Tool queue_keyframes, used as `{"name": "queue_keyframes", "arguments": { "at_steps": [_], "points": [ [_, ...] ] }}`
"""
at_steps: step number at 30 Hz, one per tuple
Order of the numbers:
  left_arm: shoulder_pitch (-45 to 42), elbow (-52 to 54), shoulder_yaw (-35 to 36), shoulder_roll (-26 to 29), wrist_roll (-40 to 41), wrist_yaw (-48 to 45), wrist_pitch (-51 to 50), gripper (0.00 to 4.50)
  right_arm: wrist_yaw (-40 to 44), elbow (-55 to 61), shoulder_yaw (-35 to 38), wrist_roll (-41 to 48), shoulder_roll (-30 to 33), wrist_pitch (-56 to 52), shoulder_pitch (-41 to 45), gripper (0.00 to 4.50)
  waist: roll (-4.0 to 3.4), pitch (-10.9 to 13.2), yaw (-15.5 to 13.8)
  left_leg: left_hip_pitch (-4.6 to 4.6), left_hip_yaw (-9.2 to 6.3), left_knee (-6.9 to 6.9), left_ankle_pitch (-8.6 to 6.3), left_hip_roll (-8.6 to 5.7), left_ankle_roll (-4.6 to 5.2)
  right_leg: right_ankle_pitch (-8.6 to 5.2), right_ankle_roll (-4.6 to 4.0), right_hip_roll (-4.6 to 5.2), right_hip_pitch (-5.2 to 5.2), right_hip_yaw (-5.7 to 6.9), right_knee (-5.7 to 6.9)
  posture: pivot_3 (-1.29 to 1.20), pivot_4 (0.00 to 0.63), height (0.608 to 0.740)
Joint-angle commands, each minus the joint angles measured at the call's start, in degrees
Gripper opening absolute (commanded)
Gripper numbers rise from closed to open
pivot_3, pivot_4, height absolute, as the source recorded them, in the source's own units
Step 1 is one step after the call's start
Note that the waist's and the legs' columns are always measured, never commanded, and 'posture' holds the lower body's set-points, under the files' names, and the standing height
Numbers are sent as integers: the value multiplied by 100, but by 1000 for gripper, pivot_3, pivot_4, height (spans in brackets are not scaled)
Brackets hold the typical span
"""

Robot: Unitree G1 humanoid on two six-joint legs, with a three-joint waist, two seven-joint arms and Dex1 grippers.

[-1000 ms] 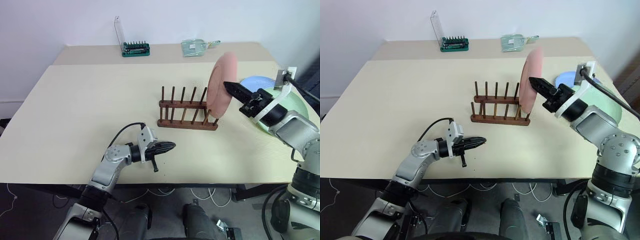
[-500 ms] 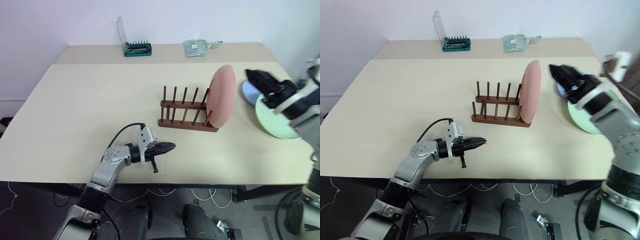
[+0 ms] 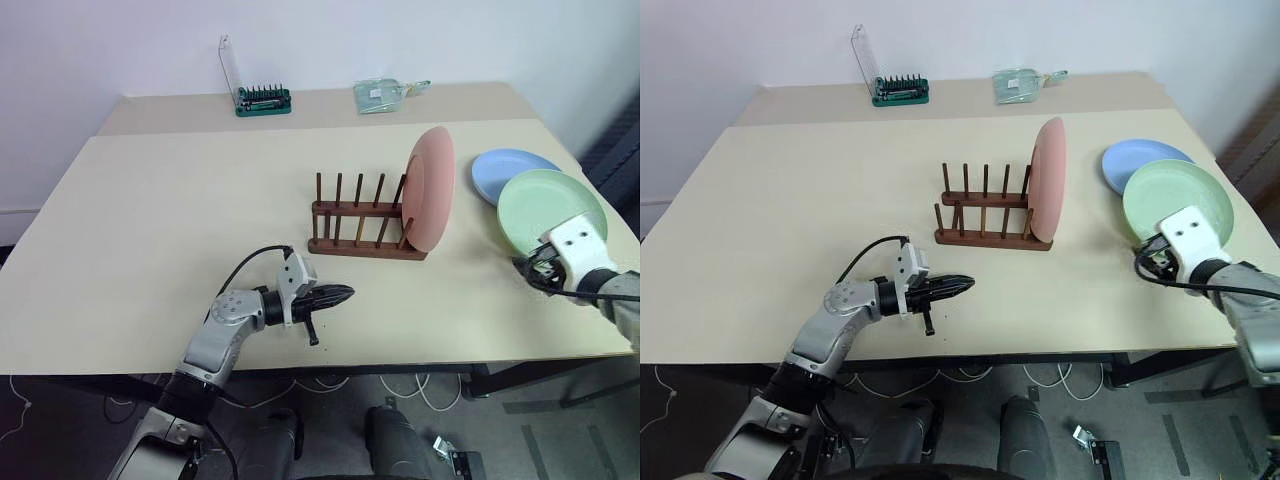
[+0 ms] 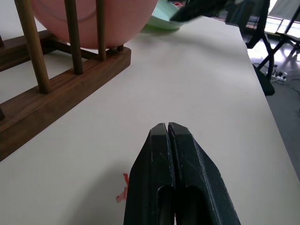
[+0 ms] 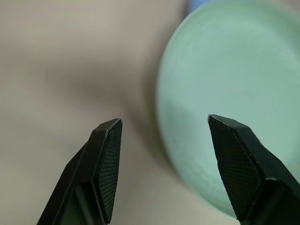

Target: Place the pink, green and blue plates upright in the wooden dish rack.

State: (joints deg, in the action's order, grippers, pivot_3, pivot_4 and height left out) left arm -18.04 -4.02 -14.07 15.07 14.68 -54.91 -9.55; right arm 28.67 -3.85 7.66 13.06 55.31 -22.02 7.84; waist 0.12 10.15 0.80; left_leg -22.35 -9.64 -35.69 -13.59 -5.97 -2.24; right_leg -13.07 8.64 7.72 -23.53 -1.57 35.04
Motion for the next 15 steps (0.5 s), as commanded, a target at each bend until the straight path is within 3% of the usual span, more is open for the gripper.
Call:
{"name": "queue_keyframes", "arguments": {
  "at_steps": [1, 4, 6, 11, 15],
  "points": [
    [-28, 118, 12, -13, 49, -9, 79, 0, 54, -316, -137, -410, -108, 360, 317, 2939, 0, 1, -18, -1, -2, -1, 0, 0, 0, 0, 0, 0, 0, 0, 0, 0, 150, 740],
    [16, 162, 31, -20, 54, 39, 56, 0, -366, -1233, -490, -1055, -356, 792, 833, 2939, 3, 2, -20, -3, -5, -6, 0, -4, 0, 0, 0, 1, 3, 0, -2, 0, 150, 740],
    [50, 194, 44, -12, 50, 67, 58, 0, -360, -1497, -582, -1235, -409, 950, 933, 2437, 2, 2, -18, -3, -6, -7, 0, -5, 0, 0, 0, 1, 4, 0, -1, 0, 150, 740],
    [130, 268, 71, -1, 81, 141, -4, 0, -261, -1327, -419, -1312, -404, 1117, 808, 88, 2, 2, -22, -3, -11, -6, 0, -7, 0, 0, 1, 1, 5, 0, -1, 0, 150, 740],
    [153, 300, 61, 5, 85, 160, -2, 0, -364, -947, -202, -1476, -298, 1182, 559, 35, 2, 1, -23, -2, -13, -7, 0, -7, 0, 0, 1, 0, 6, 0, 1, 0, 150, 740]
  ]
}}
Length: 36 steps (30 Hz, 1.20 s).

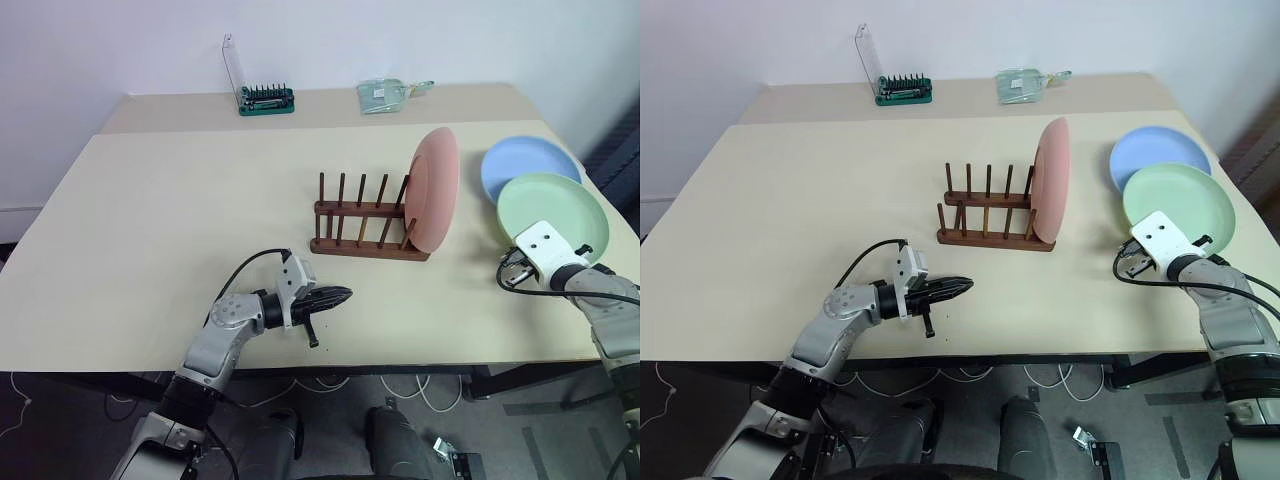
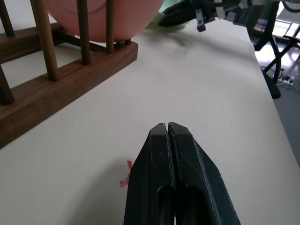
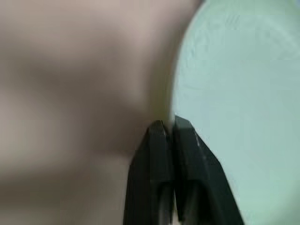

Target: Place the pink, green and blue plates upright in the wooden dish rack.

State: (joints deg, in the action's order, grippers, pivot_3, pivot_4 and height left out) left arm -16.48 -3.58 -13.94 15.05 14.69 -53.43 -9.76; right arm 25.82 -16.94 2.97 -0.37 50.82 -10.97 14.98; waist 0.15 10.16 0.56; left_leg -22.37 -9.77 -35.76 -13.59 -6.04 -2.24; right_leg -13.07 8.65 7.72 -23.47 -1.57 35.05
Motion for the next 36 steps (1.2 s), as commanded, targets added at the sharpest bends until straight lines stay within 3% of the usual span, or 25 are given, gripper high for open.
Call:
{"name": "queue_keyframes", "arguments": {
  "at_steps": [1, 6, 9, 14, 16, 18, 21, 26, 29, 36],
  "points": [
    [-1, 257, 46, 15, 81, 7, 28, 0, -88, 719, 437, -195, 262, 137, -342, 35, -2, 0, -1, 0, 0, 0, 0, 0, 0, 0, 0, 0, 0, 0, 0, 0, 150, 740],
    [-34, 204, 30, 15, 99, -38, 33, 0, -52, 2012, 1438, -46, 474, -42, -740, 35, -11, 1, 14, -2, 3, -1, 0, -1, 0, -1, 2, 2, -3, -2, 1, 0, 150, 740],
    [-96, 133, -8, -19, 94, -94, 56, 0, 122, 2463, 1936, 571, 338, -103, -316, 35, -10, 3, 22, 1, 4, -1, 0, 2, 1, -1, 2, -1, -2, -2, 2, 0, 150, 740],
    [-203, -3, -36, -78, 61, -168, 110, 0, 200, 3641, 2522, 3607, -351, -1897, 1393, 35, -15, 9, 13, 0, 4, -1, -1, 10, 1, 1, -1, -2, -2, -1, 2, 0, 150, 740],
    [-222, -27, -49, -104, 57, -172, 115, 0, 315, 4241, 2424, 4995, -502, -2483, 1764, 35, -10, 10, -2, -3, -5, 2, -1, 12, 2, 0, -1, -3, -2, 4, -1, 0, 150, 740],
    [-224, -37, -48, -129, 57, -146, 112, 0, -176, 4567, 2183, 6747, -884, -2959, 2209, 35, -8, 11, -13, -5, -12, 4, -5, 10, 9, 0, -1, -1, -1, 7, -3, 0, 150, 740],
    [-216, -45, -38, -158, 53, -102, 117, 0, -765, 4636, 1820, 7793, -1348, -3223, 2443, 35, -8, 11, -24, -8, -12, 2, -6, 17, 10, 0, -1, 5, -2, 6, -8, 0, 150, 740],
    [-197, -44, -25, -186, 38, -72, 147, 0, -1740, 4324, 1210, 8330, -1999, -3488, 2183, 35, -2, 9, -28, -8, -12, -2, -6, 4, 10, 0, -2, 4, -2, 6, -7, 0, 150, 740],
    [-153, 0, -3, -176, 38, -28, 142, 0, -2215, 3976, 1051, 8210, -2295, -3483, 1975, 35, -4, 10, -10, -10, -11, 0, -6, 3, 10, 0, -2, 4, -9, 4, -2, 0, 150, 740],
    [-106, 44, 13, -135, 63, 10, 138, 0, -2618, 3642, 1055, 8181, -2560, -3443, 1797, 35, -7, 10, 16, -8, -10, 2, -6, 2, 10, 1, -2, 0, -13, 4, 3, 0, 150, 740]
  ]
}}
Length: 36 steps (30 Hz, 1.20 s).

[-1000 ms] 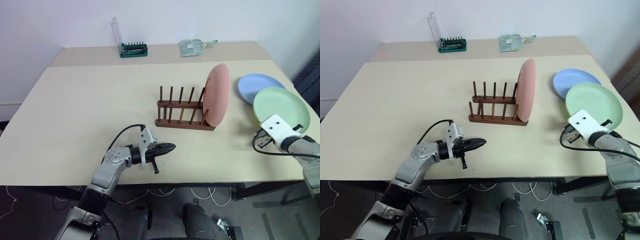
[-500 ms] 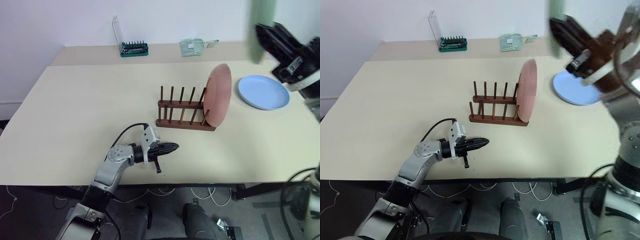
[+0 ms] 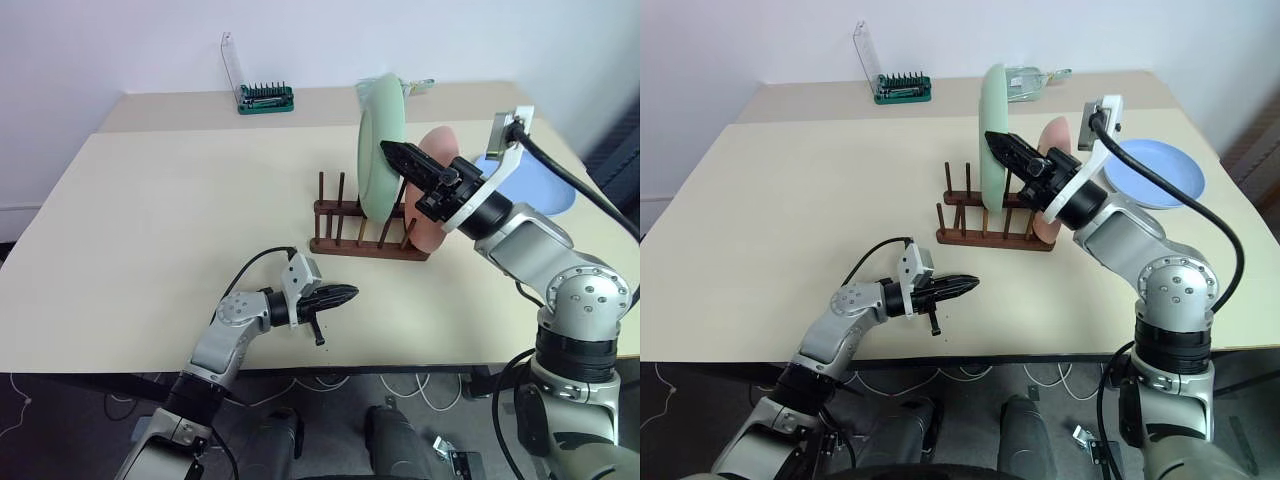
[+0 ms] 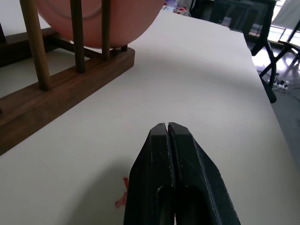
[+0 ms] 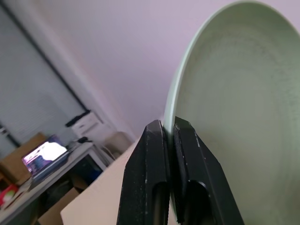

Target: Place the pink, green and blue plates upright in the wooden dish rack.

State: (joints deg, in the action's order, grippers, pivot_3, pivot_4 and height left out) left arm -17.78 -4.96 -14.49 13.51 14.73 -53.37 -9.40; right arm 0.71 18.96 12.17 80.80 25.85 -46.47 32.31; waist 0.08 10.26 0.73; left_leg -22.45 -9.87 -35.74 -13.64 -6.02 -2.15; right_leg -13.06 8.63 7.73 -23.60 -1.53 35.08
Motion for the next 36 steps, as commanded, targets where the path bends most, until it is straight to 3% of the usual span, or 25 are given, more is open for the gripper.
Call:
{"name": "queue_keyframes", "arguments": {
  "at_steps": [1, 7, 10, 17, 21, 28, 32, 36],
  "points": [
    [25, 183, 69, 23, 59, 2, 104, 0, -142, 16, 129, 36, -72, 101, 60, 35, 0, 0, 0, 0, -1, 0, 0, 0, 0, 0, 0, -1, 0, 0, 0, 0, 150, 740],
    [49, 228, 64, 41, 71, -9, 94, 0, -404, -289, 128, -110, -210, 121, 106, 35, 0, 0, -2, 1, 0, 0, 0, 0, 0, 0, 0, -2, 1, 0, 0, 0, 150, 740],
    [65, 255, 70, 52, 75, 5, 79, 0, -402, -301, 128, -144, -261, 133, 148, 984, -1, 0, 1, 0, 0, 1, 0, 0, 0, 0, 0, -2, 0, 0, 0, 0, 150, 740],
    [68, 269, 85, 66, 89, 36, 49, 0, -401, -297, 109, -321, -272, 157, 266, 4482, -1, 0, 0, 1, -1, 2, 0, 0, 0, 0, 0, -2, 0, 0, 0, 0, 150, 740],
    [49, 249, 92, 69, 95, 49, 42, 0, -227, -124, 68, -768, 9, 169, 446, 4482, -2, 0, -3, 1, 0, 2, 0, 0, 0, 0, 0, -1, 0, 0, 0, 0, 150, 740],
    [35, 230, 82, 77, 95, 44, 63, 0, 919, 282, 635, -1834, 1520, 453, 547, 4482, -3, 2, -18, -2, 2, 2, 0, -2, 0, -1, 2, -1, 1, 1, -3, 0, 150, 740],
    [13, 202, 75, 79, 104, 9, 65, 0, 1372, -751, 1283, -3088, 2613, 925, 110, 4482, 1, 4, -75, -3, 6, -3, 0, -3, 1, -2, 4, 1, 6, 1, -8, 0, 150, 740],
    [-28, 156, 67, 83, 121, -30, 65, 0, 1943, -1885, 950, -4407, 3132, 1690, -331, 4482, 0, 2, -92, 1, 13, -4, -1, -3, 2, -2, 3, 1, 8, 0, -12, 0, 150, 740]
  ]
}}
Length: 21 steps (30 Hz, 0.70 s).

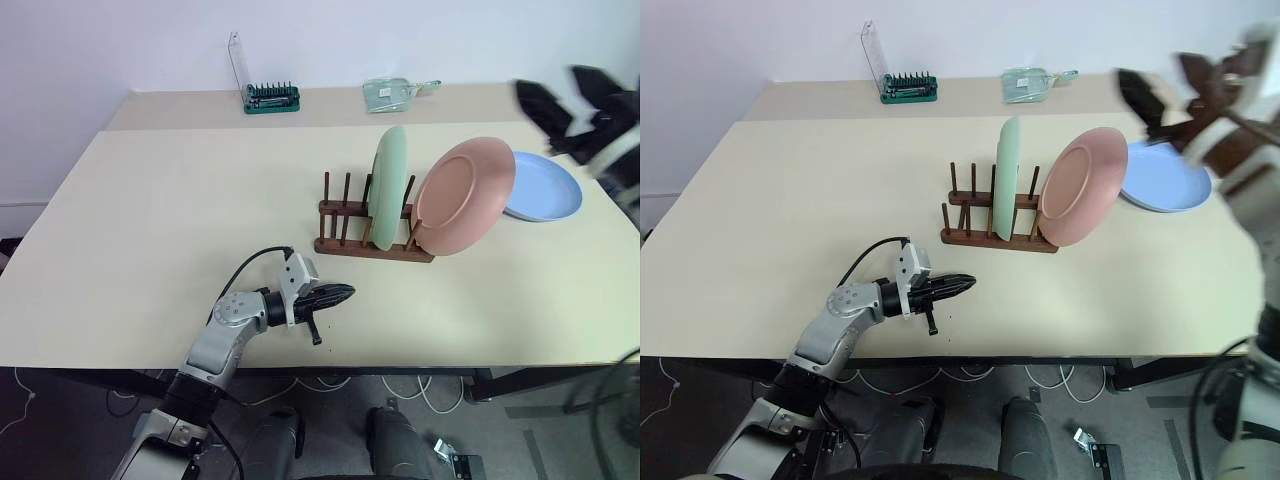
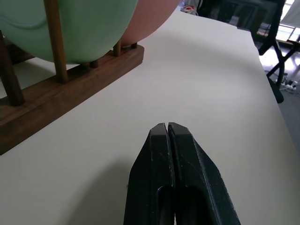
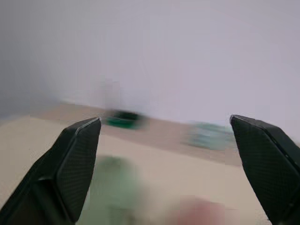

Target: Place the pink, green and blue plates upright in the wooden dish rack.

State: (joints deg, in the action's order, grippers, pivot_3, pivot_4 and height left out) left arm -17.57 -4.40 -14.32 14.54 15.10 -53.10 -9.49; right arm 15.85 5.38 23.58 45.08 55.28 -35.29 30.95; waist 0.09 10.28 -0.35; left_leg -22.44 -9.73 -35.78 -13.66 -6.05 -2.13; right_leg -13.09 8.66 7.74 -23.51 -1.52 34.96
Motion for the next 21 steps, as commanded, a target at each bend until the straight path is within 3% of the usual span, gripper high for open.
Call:
{"name": "queue_keyframes", "arguments": {
  "at_steps": [1, 8, 16, 20, 21],
  "points": [
    [-63, 88, 42, -25, 85, -68, 75, 0, 590, -823, -485, -1309, 278, 881, -325, 4482, -3, -1, 42, 2, 3, 3, 0, 2, 0, 0, 0, 0, -1, -1, 0, 0, 150, 740],
    [-97, 56, 57, -23, 66, -91, 79, 0, 1234, -3258, -2423, -3947, 21, 3284, -145, 4482, -14, -1, 151, 8, 10, 4, 1, 4, -1, 0, 0, -2, -4, -5, 9, 0, 150, 740],
    [-34, 156, 94, 37, 71, -35, 23, 0, 1087, -6279, -3277, -5357, -599, 4752, 1540, 4482, -22, 7, 131, 7, 10, 2, 2, 2, -3, 2, -1, -2, -3, -12, 8, 0, 150, 740],
    [3, 227, 100, 50, 78, 0, -8, 0, 608, -7404, -3411, -5781, -821, 4749, 2109, 4482, -20, 8, 114, 6, 4, 3, 2, 0, -4, 2, -2, -1, -2, -12, 7, 0, 150, 740],
    [12, 246, 104, 53, 77, 11, -13, 0, 563, -7575, -3360, -5782, -865, 4672, 2185, 4244, -21, 8, 111, 6, 4, 3, 2, -1, -4, 2, -2, -1, -1, -12, 7, 0, 150, 740]
  ]
}}
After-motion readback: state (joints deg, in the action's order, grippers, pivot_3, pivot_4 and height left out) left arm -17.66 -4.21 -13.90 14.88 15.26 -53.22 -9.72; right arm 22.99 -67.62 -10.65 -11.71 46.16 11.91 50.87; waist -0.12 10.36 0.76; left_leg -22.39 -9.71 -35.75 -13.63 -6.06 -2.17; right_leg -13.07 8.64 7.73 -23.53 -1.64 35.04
